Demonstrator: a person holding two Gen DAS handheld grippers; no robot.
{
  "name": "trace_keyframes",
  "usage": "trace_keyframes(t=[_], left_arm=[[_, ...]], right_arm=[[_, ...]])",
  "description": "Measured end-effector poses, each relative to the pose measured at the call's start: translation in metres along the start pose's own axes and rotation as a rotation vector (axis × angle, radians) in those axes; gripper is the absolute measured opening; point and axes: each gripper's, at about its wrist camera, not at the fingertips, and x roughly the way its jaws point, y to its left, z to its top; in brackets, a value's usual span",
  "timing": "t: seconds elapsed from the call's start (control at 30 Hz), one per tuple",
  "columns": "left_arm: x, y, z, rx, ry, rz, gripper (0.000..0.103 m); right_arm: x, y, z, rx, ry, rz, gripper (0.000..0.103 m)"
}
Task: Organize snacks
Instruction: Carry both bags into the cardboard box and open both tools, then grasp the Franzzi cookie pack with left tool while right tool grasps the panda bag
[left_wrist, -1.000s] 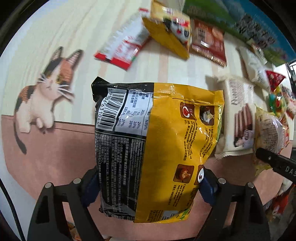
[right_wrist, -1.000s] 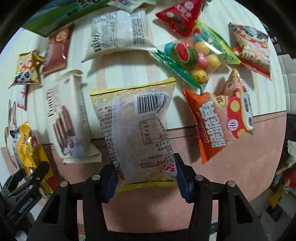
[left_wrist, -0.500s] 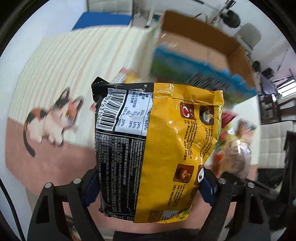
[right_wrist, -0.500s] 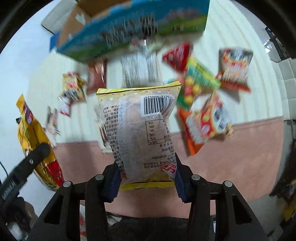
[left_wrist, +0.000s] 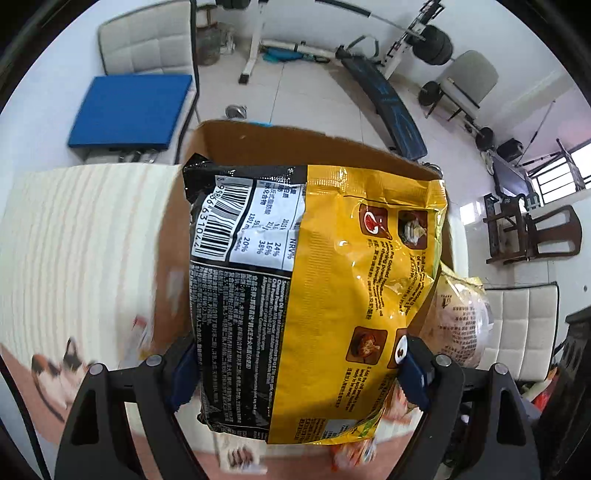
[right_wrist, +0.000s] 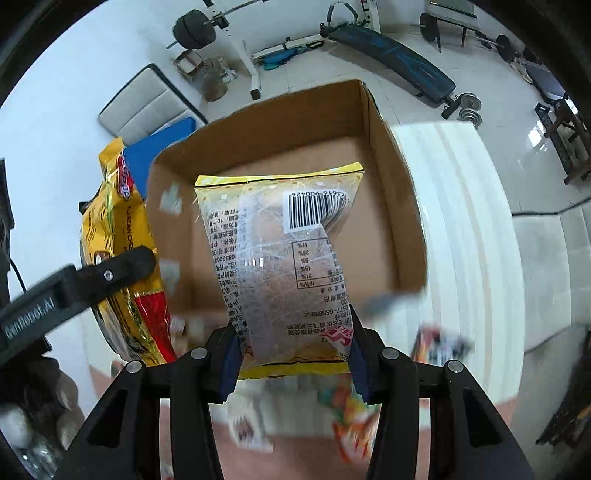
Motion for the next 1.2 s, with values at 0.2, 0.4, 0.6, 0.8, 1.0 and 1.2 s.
trace_keyframes(t=[0.2, 0.4, 0.6, 0.8, 1.0, 1.2], left_arm=[[0.065, -0.005, 0.058, -0.037, 0.094, 0.027, 0.087], [0.111, -0.008, 0.074, -0.016, 0.161, 0.061, 0.087], [0.131, -0.007, 0.075, -0.015, 0.219, 0.071, 0.088], [0.112, -0.013, 0.07, 0.013, 0.17, 0.057, 0.094], [0.069, -0.019, 0.053, 0.042, 0.101, 0.046, 0.094], [0.004, -0.021, 0.02, 0.063, -0.026, 0.039, 0.094]], right_arm=[[0.075, -0.012, 0.063, 0.026, 0.056, -0.047, 0.051], [0.133, -0.004, 0.093, 0.015, 0.101, -0.084, 0.051], [0.164, -0.001, 0.1, -0.014, 0.142, -0.104, 0.059], [0.169, 0.002, 0.097, -0.073, 0.179, -0.123, 0.088], [0.139, 0.002, 0.085, -0.09, 0.135, -0.135, 0.092], [0.097, 0.029, 0.067, -0.113, 0.063, -0.137, 0.093]])
